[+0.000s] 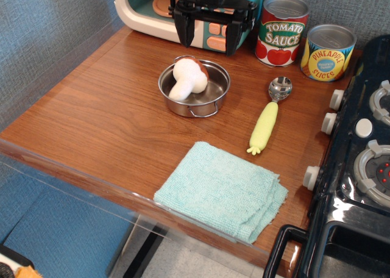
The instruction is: Move the mushroom from the towel to the pot.
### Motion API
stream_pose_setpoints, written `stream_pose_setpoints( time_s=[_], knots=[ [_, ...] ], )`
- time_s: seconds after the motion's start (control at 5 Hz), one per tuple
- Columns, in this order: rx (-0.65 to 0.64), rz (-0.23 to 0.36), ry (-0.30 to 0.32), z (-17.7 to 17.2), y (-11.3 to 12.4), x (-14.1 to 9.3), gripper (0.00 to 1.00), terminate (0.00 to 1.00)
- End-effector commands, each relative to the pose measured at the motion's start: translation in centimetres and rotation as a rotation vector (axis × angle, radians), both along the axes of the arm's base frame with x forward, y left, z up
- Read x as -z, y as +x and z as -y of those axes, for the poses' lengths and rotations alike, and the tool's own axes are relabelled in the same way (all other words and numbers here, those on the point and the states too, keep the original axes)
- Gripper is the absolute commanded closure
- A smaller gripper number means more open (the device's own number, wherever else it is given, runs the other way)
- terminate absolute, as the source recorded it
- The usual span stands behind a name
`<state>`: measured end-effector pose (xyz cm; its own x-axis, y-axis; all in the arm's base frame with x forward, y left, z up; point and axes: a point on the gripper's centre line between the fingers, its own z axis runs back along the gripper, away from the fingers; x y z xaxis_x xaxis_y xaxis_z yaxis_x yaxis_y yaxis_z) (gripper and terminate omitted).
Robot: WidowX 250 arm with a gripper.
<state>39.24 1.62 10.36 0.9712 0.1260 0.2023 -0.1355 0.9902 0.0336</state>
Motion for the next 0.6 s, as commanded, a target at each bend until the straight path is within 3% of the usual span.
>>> stream_pose_setpoints(
  time_s=[0.0,0.2,0.4],
  knots=[
    [-0.008,0.051,0.019,-0.58,0.23,-2.99,0.0,0.0],
    [-0.008,0.051,0.019,-0.58,0.23,-2.99,0.0,0.0],
    [-0.008,0.051,0.019,-0.58,0.23,-2.99,0.0,1.0]
  ],
)
